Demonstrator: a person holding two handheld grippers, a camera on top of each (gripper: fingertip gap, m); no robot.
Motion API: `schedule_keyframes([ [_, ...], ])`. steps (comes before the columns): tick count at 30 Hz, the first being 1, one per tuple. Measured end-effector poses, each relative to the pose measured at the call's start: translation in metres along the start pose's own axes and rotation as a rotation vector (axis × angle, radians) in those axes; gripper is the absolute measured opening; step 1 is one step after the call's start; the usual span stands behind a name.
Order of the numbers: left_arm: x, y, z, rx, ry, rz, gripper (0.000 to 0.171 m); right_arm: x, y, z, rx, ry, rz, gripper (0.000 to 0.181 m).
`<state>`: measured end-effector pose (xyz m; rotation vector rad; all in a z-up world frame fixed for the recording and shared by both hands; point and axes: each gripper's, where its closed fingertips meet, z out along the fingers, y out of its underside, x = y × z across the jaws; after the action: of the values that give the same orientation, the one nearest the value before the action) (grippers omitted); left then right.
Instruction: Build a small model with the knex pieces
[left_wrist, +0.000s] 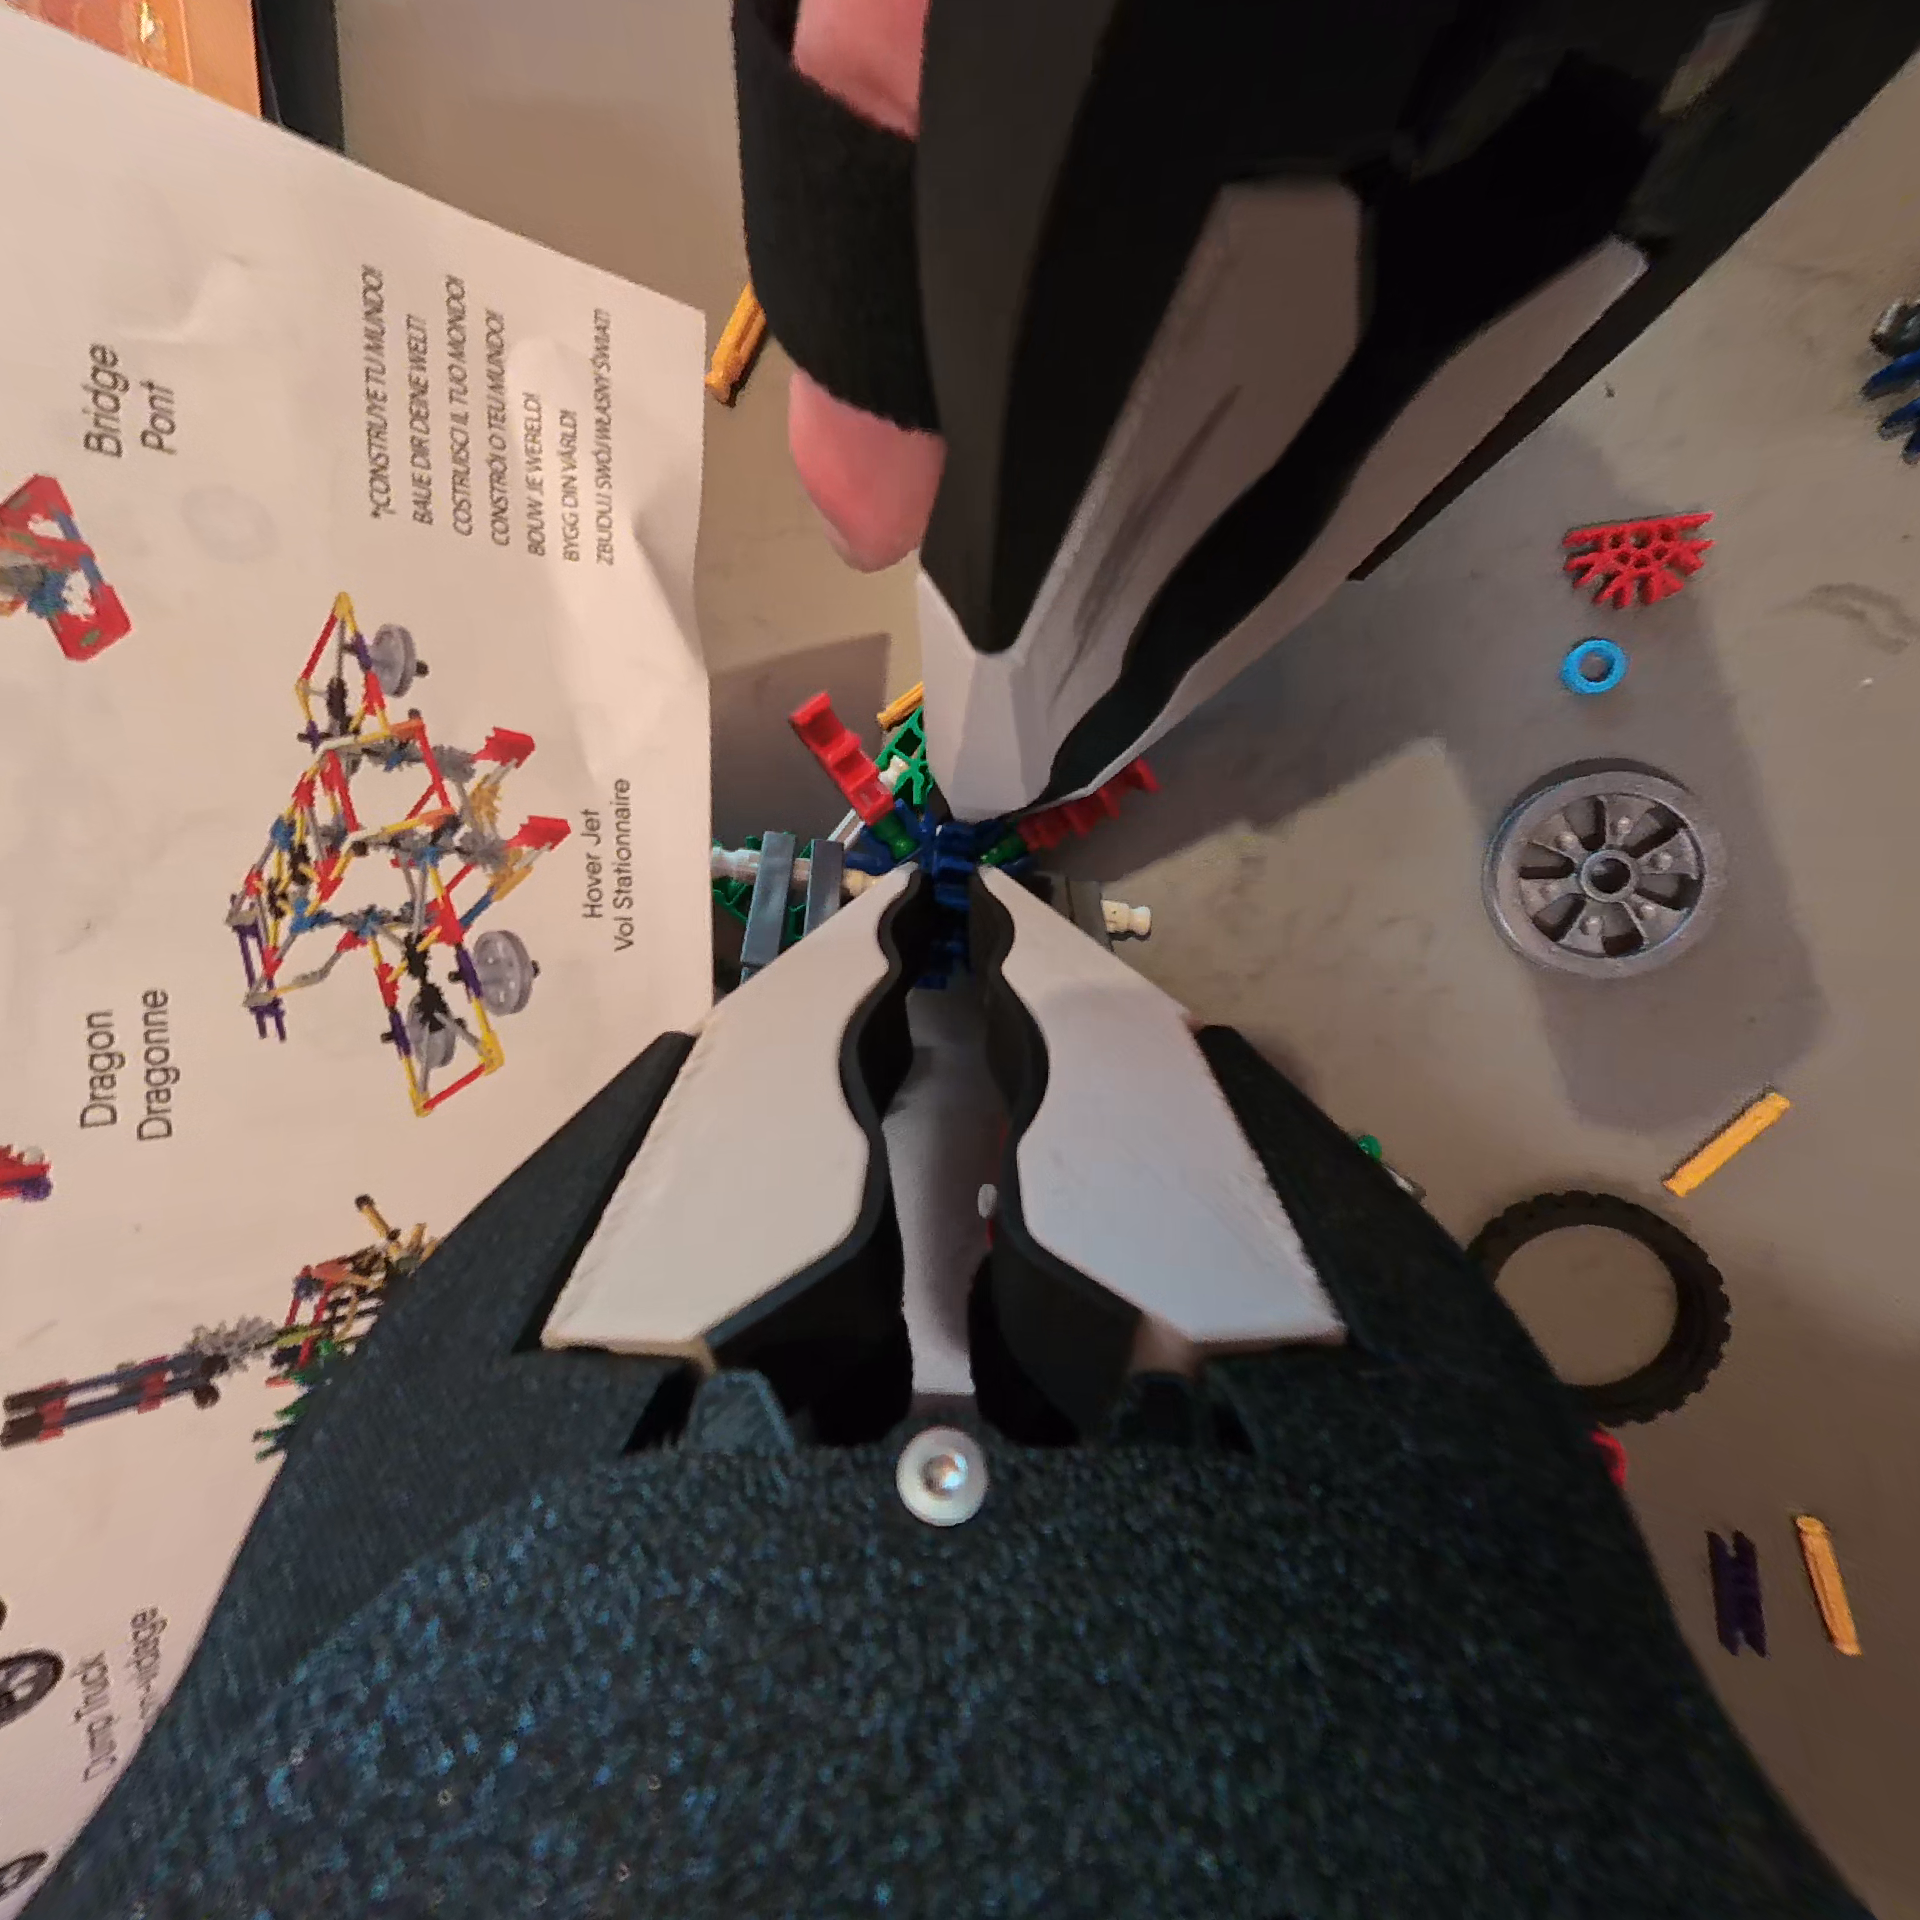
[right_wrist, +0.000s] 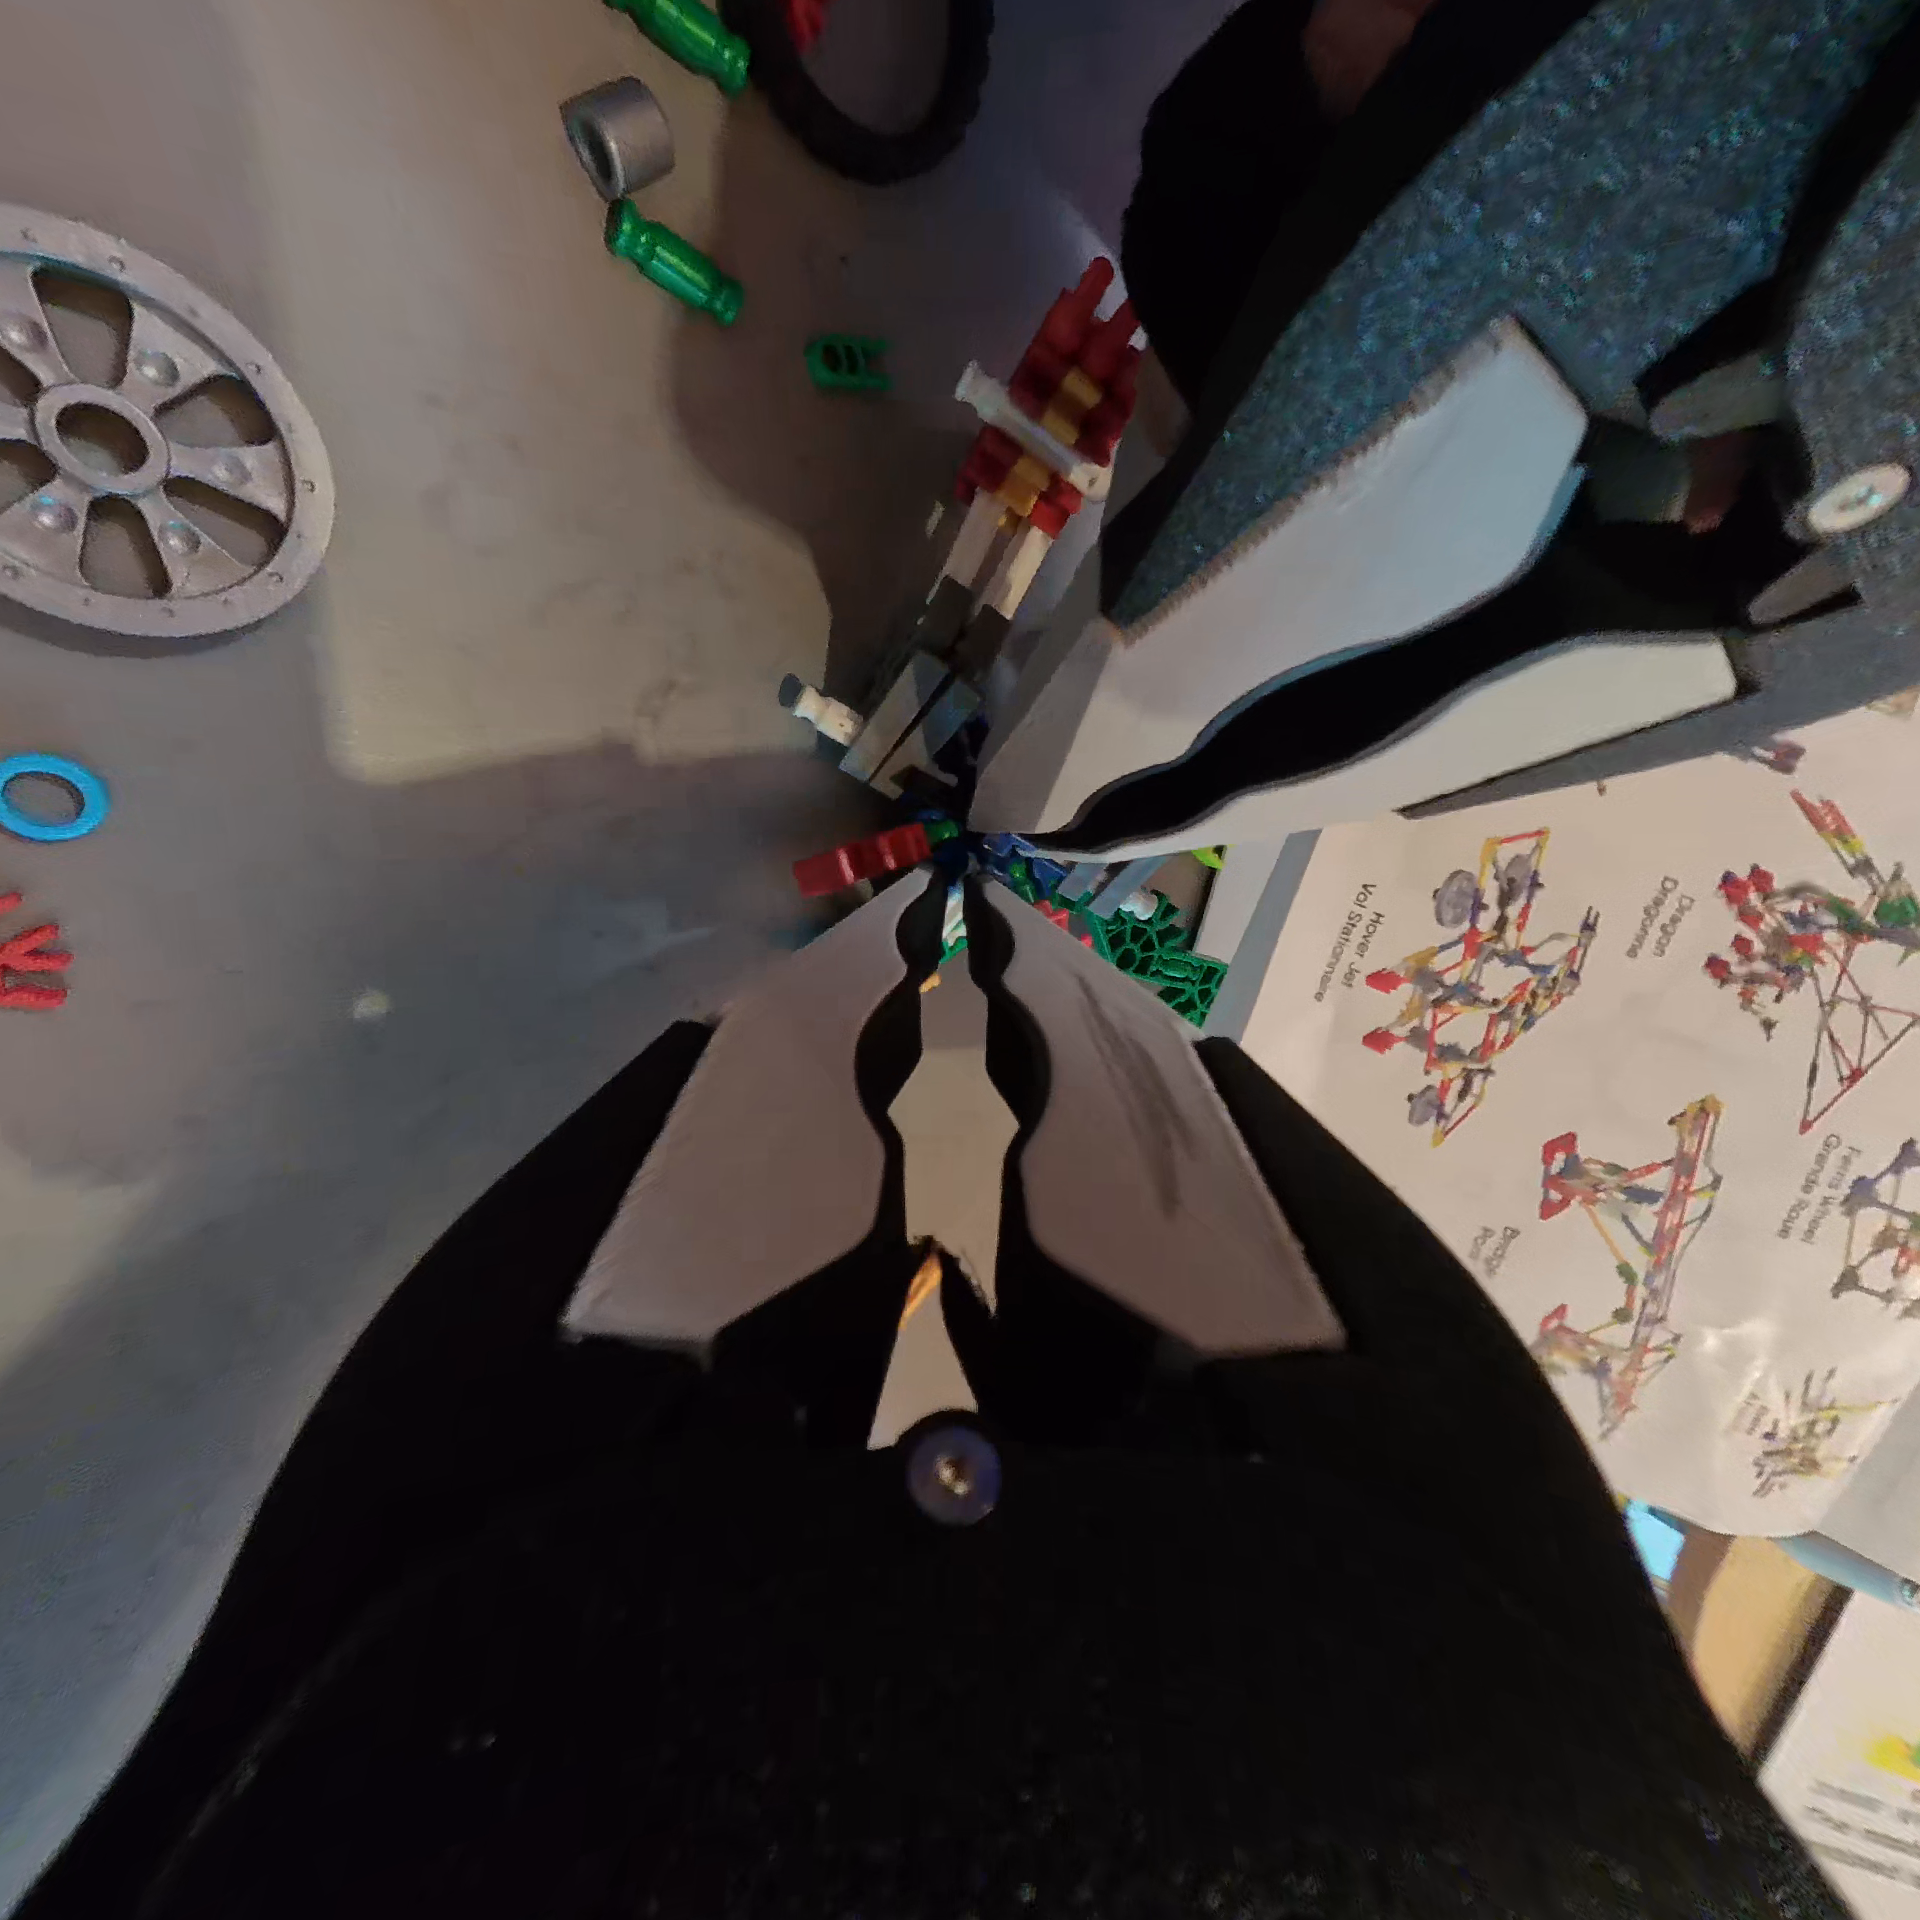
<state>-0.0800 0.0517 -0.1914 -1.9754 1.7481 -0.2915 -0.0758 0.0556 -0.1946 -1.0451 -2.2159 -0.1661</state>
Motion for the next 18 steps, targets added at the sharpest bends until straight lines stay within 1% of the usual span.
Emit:
schedule_keyframes([
  [2, 0.001, 0.000, 0.000, 0.006, 0.002, 0.009, 0.006, -0.002, 0.000, -0.002, 0.054, 0.006, 0.068, 0.008],
  [5, 0.005, -0.005, 0.002, 0.023, 0.015, 0.020, 0.006, 0.001, 0.002, -0.018, 0.160, 0.054, 0.164, 0.007],
  [7, 0.004, -0.006, 0.003, 0.027, 0.018, 0.014, 0.006, -0.003, 0.008, -0.023, 0.195, 0.019, 0.253, 0.009],
  [10, 0.004, -0.006, 0.002, 0.027, 0.018, 0.013, 0.006, -0.004, 0.026, -0.019, 0.184, 0.009, 0.335, 0.013],
  [14, 0.004, -0.006, 0.003, 0.030, 0.017, 0.007, 0.006, -0.015, 0.020, -0.012, 0.237, -0.048, 0.396, 0.011],
  [16, 0.004, -0.006, 0.003, 0.030, 0.014, 0.007, 0.006, -0.012, 0.023, -0.010, 0.251, -0.046, 0.440, 0.013],
  [18, 0.005, -0.006, 0.002, 0.031, 0.014, 0.013, 0.006, -0.013, 0.023, -0.008, 0.282, -0.090, 0.508, 0.013],
])
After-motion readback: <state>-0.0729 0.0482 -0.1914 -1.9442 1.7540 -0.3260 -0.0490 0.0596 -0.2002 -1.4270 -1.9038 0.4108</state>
